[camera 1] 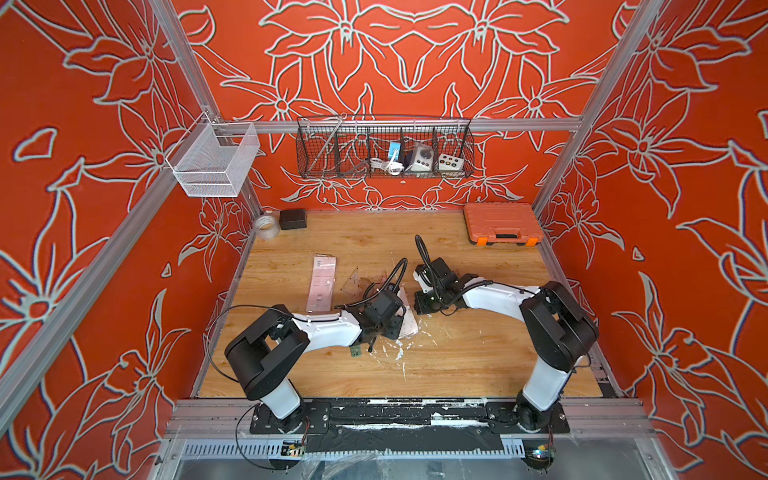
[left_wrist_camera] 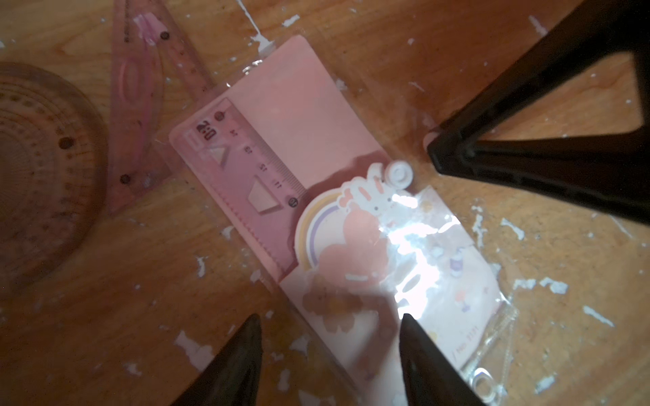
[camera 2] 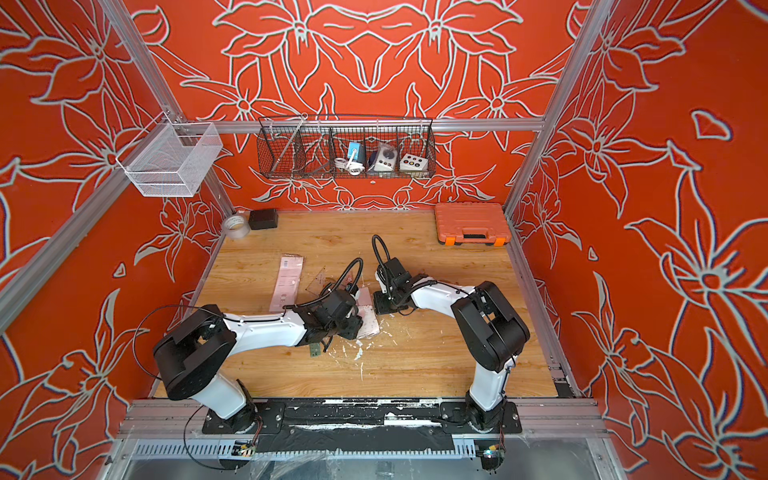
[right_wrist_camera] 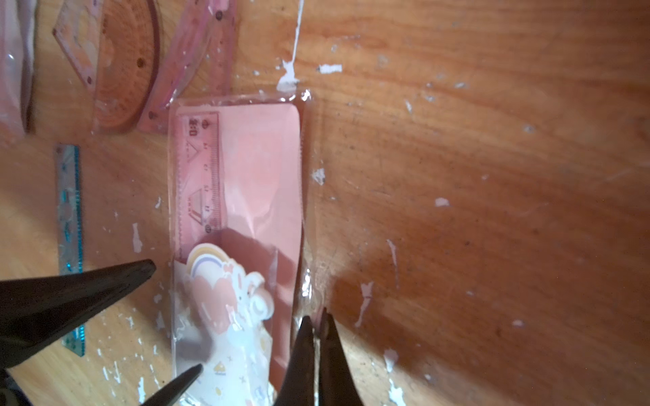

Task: Open the ruler set and take out the ruler
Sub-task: Take out the ruler from the ruler set bag.

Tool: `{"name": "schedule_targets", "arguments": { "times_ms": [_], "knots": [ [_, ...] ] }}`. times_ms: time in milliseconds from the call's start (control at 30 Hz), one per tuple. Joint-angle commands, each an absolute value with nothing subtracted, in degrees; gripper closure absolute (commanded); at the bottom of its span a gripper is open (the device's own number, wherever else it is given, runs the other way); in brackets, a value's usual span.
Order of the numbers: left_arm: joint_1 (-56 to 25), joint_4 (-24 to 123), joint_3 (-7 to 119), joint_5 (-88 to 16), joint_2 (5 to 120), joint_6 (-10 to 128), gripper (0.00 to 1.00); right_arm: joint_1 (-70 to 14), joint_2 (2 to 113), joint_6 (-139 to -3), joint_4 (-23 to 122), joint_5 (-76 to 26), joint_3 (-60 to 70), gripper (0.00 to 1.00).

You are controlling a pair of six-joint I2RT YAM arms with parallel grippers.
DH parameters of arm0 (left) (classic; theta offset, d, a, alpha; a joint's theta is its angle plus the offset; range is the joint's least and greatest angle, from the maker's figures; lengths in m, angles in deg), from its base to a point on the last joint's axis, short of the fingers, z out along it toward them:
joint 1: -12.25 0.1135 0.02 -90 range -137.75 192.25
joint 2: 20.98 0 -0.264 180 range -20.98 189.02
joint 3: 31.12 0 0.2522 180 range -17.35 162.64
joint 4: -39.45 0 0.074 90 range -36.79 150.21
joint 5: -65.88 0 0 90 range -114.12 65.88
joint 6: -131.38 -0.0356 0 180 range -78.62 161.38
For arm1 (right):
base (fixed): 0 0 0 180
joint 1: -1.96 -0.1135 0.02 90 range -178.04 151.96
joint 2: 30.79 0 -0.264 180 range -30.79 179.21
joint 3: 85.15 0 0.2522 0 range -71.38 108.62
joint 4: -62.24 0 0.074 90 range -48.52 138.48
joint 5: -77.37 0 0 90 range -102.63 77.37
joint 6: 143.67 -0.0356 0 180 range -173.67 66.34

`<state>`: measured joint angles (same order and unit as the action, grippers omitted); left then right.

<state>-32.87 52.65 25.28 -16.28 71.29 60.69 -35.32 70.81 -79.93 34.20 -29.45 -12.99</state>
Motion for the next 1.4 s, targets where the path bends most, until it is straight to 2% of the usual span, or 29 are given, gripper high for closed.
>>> {"name": "schedule_targets", "arguments": {
  "times_ms": [0, 167, 267, 433, 700, 1133, 1233, 1367],
  "knots": [
    [-33.19, 52.34, 24.66, -15.70, 70.21, 60.57, 0.40, -35.57, 69.64, -80.06, 33.50, -29.07, -12.18, 1.00],
    [-33.19, 52.65, 24.57, -15.11, 69.21, 60.44, 0.38, -35.53, 67.73, -80.81, 34.48, -31.37, -13.20, 1.00],
    [-33.19, 52.21, 23.92, -15.09, 67.35, 60.46, 0.31, -35.45, 64.53, -81.15, 34.33, -31.65, -14.20, 1.00],
    [-33.04, 53.47, 24.10, -15.92, 61.75, 61.17, 0.25, -35.16, 59.32, -82.43, 35.43, -35.38, -16.35, 1.00],
    [-29.87, 50.63, 20.89, -22.18, 53.05, 64.62, 0.19, -35.13, 55.87, -86.78, 39.87, -40.14, -19.65, 1.00],
    [-27.91, 55.14, 26.42, -28.32, 58.47, 64.04, 0.14, -35.13, 49.86, -92.28, 47.69, -41.99, -25.41, 1.00],
    [-27.90, 55.91, 27.85, -27.76, 60.37, 64.07, 0.16, -35.20, 48.53, -92.97, 48.19, -41.21, -26.27, 1.00],
    [-27.91, 55.83, 28.17, -27.10, 62.35, 63.79, 0.34, -35.17, 47.72, -92.88, 48.19, -41.02, -26.62, 1.00]
  ]
}}
